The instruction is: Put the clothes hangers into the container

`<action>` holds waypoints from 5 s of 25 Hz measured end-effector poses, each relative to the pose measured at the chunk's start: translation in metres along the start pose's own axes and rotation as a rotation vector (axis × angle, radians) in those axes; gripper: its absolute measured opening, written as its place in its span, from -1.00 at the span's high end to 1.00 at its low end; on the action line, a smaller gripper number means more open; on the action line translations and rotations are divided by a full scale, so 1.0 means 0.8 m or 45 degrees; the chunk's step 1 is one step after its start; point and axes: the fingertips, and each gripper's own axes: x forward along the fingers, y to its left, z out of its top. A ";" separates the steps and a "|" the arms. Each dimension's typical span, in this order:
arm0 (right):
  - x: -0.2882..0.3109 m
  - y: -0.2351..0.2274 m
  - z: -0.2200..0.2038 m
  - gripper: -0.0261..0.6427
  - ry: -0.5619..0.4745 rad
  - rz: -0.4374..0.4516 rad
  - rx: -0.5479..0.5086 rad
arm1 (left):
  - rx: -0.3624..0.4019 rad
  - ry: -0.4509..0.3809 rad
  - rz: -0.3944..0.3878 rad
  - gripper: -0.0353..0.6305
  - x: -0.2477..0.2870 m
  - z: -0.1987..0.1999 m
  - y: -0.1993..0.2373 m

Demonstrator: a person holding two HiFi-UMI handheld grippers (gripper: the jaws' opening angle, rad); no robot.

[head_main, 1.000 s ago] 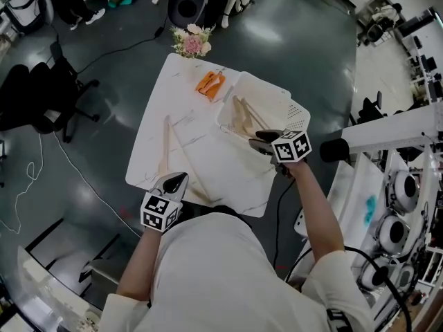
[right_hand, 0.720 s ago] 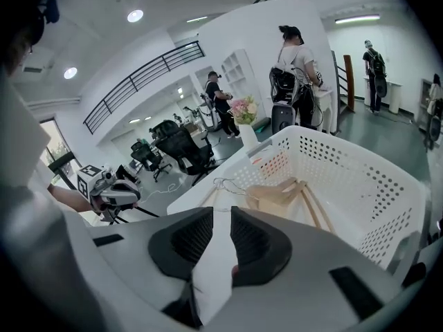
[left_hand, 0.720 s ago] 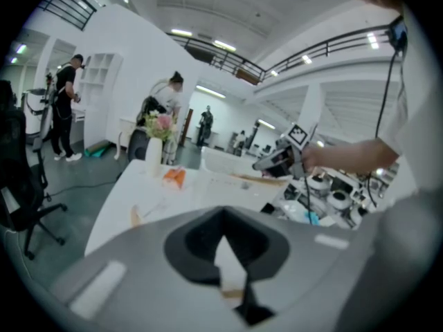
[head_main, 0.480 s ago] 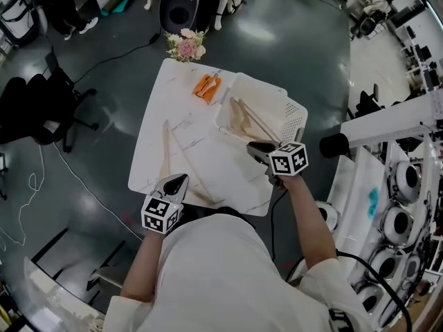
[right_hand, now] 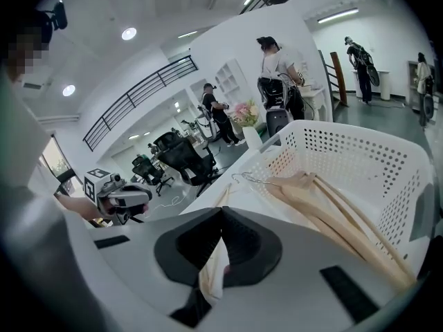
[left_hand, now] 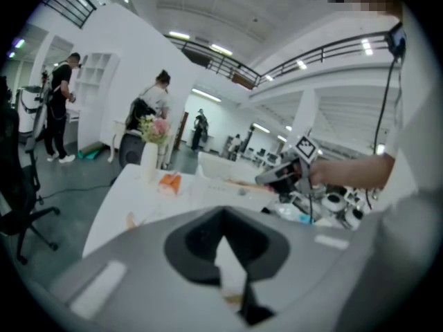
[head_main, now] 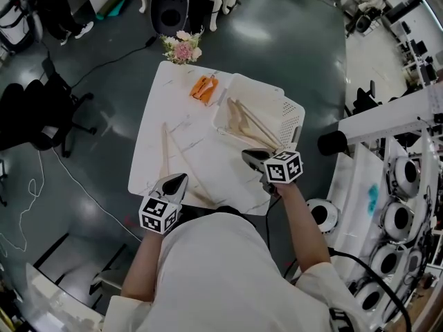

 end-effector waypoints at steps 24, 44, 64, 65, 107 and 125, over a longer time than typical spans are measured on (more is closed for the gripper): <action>0.023 0.030 -0.003 0.91 0.036 0.060 -0.022 | -0.010 -0.023 0.008 0.89 -0.014 -0.003 0.006; 0.122 0.095 -0.039 0.91 0.228 0.201 -0.071 | -0.160 0.001 0.132 0.89 -0.073 -0.064 0.043; 0.265 0.164 -0.124 0.80 0.532 0.330 -0.209 | -0.300 0.010 0.262 0.89 -0.135 -0.122 0.095; 0.272 0.166 -0.130 0.79 0.552 0.328 -0.220 | -0.308 0.009 0.268 0.89 -0.139 -0.125 0.097; 0.371 0.139 -0.242 0.63 0.772 -0.108 -0.803 | -0.470 0.033 0.303 0.89 -0.200 -0.208 0.143; 0.304 0.182 -0.157 0.63 0.582 0.114 -0.540 | -0.329 0.041 0.262 0.89 -0.169 -0.157 0.130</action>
